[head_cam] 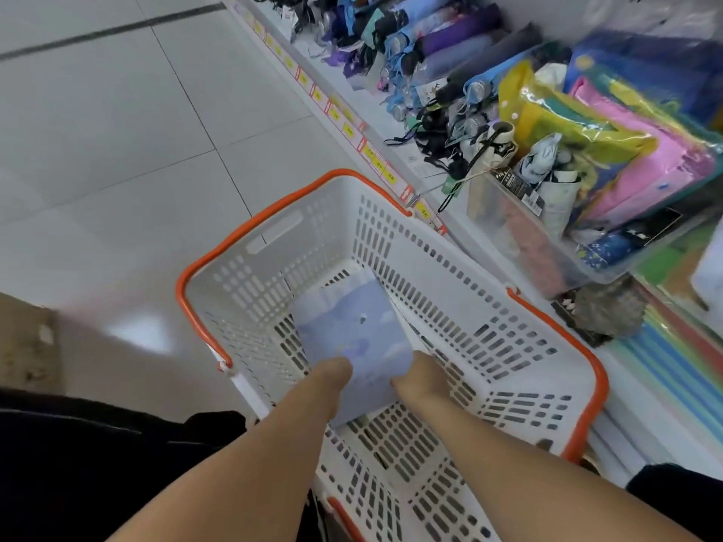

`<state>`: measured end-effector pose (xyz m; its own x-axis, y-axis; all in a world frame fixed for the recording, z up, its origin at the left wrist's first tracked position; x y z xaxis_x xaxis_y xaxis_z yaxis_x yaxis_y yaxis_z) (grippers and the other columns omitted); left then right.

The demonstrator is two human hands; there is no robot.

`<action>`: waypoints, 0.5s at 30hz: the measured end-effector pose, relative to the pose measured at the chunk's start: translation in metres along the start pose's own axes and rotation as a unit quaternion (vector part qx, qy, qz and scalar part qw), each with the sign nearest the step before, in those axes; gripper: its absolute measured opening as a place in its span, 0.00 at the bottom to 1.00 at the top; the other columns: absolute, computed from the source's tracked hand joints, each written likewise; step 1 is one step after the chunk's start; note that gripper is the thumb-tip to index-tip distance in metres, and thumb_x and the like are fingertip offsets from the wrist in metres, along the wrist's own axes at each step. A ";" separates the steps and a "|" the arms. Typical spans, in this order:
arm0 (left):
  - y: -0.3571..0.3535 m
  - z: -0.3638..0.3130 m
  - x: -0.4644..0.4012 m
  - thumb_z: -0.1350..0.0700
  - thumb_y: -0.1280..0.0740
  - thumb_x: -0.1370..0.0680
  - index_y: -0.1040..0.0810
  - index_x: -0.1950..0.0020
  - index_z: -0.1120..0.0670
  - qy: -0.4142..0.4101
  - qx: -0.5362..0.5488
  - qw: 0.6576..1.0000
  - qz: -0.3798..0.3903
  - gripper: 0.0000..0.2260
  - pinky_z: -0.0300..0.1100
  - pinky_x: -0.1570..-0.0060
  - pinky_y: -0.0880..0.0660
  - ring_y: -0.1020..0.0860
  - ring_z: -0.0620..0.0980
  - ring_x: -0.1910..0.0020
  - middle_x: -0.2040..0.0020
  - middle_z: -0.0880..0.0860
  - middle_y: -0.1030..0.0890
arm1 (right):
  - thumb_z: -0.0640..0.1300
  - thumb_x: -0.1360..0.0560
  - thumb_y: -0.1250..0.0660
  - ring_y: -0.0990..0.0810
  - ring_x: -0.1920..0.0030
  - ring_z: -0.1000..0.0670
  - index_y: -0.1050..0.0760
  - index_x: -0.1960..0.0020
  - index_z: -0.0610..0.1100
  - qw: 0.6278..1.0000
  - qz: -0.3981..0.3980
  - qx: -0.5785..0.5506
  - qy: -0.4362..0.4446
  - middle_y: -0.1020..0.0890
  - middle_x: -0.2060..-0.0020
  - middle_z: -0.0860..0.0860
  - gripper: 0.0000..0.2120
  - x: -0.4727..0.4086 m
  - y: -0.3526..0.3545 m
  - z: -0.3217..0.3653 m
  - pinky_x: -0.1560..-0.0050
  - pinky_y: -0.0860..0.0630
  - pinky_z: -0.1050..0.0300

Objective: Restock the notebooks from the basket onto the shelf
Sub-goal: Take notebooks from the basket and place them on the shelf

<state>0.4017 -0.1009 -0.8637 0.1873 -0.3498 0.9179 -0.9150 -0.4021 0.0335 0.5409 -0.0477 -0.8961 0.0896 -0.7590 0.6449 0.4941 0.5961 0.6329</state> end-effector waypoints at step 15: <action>0.018 -0.017 0.027 0.62 0.39 0.21 0.26 0.48 0.59 -0.066 0.049 0.995 -0.055 0.03 0.46 0.70 0.21 0.20 0.58 0.63 0.56 0.59 0.20 | 0.47 0.21 0.32 0.18 0.46 0.46 0.27 0.30 0.43 0.936 0.231 -0.261 -0.049 0.18 0.41 0.46 0.21 -0.021 0.041 -0.005 0.46 0.19 0.47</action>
<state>0.3838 -0.1031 -0.8317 0.3350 -0.4053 0.8506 -0.8484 -0.5224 0.0852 0.5632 -0.0088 -0.8857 0.3304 -0.4084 0.8509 0.7801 0.6256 -0.0026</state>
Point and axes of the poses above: each hand's wrist, its own x-axis away from the middle knuckle, its own y-axis out of the back of the hand, z = x × y, the point moved 3 cm from there along -x, towards the middle knuckle
